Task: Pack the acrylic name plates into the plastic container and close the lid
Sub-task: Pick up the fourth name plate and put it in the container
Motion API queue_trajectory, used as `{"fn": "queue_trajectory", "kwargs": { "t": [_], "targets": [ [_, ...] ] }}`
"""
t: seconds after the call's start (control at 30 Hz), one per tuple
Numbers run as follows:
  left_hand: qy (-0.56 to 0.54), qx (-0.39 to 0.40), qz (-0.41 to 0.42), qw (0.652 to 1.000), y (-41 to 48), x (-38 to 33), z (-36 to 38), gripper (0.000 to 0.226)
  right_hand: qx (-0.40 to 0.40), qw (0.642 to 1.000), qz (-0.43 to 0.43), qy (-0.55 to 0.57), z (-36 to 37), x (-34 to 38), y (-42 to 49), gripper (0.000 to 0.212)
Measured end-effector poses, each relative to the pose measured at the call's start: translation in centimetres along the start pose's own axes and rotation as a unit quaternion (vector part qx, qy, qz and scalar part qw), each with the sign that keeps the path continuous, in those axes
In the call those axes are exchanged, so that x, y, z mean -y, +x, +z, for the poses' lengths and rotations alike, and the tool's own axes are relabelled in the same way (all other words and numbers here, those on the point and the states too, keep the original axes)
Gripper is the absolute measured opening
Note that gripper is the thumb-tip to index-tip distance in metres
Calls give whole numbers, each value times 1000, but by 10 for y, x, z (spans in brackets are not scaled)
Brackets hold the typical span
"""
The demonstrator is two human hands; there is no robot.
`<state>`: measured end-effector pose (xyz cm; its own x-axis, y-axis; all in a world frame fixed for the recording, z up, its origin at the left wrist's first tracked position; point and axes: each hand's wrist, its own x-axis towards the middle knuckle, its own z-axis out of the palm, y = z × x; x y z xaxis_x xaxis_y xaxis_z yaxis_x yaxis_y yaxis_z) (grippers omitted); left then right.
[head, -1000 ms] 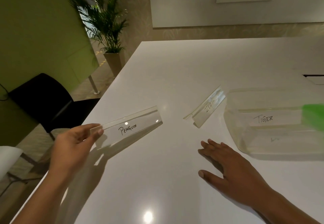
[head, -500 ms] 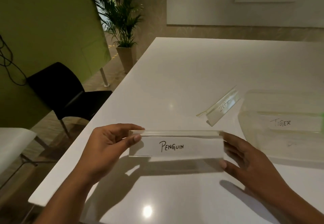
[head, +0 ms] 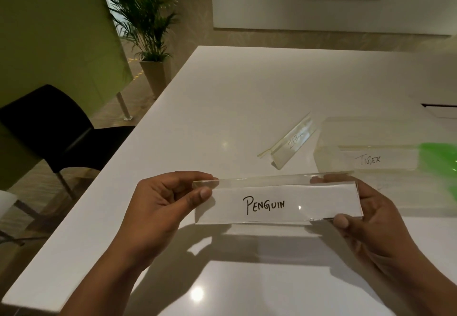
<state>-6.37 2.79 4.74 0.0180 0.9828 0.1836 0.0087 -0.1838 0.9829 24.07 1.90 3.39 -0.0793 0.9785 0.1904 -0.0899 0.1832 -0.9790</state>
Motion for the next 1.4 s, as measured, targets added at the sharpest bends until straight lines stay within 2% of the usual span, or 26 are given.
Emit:
{"fn": "queue_trajectory", "kwargs": {
  "t": [0.1,0.37,0.43,0.53,0.63,0.7,0.83,0.93,1.03,1.17,1.3,1.4],
  "targets": [
    [-11,3,2,1000,1,-2,4,25,-13,1000,15,24,-3,-2,-3,82],
    [-15,-12,30,999,0,-8,10,29,-12,993,38,114,-8,-9,-7,76],
    [-39,-34,25,998,-1,-6,12,41,-17,990,36,134,-8,-7,-7,74],
    [-123,-62,-17,990,-6,4,19,74,-24,983,29,181,-6,-4,-6,70],
    [-253,-47,-81,963,-13,15,31,101,-27,975,25,220,-4,-2,-5,69],
    [-309,-32,-103,945,-17,17,40,109,-32,973,27,227,-3,-1,-4,69],
    [-349,18,-83,933,-20,12,51,88,-39,975,31,218,-1,0,-6,67],
    [-352,14,-73,933,-17,8,53,81,-33,974,30,222,0,0,-7,65],
    [-348,22,-55,935,-15,5,54,60,-44,972,37,226,0,1,-7,67],
    [-352,25,-56,934,-15,6,55,56,-46,973,49,219,-2,-1,-9,72],
    [-316,21,-56,947,-12,6,52,63,2,989,64,132,-16,9,-6,83],
    [-261,13,-52,964,-9,5,49,73,29,999,22,-33,-29,34,4,71]
  ]
}}
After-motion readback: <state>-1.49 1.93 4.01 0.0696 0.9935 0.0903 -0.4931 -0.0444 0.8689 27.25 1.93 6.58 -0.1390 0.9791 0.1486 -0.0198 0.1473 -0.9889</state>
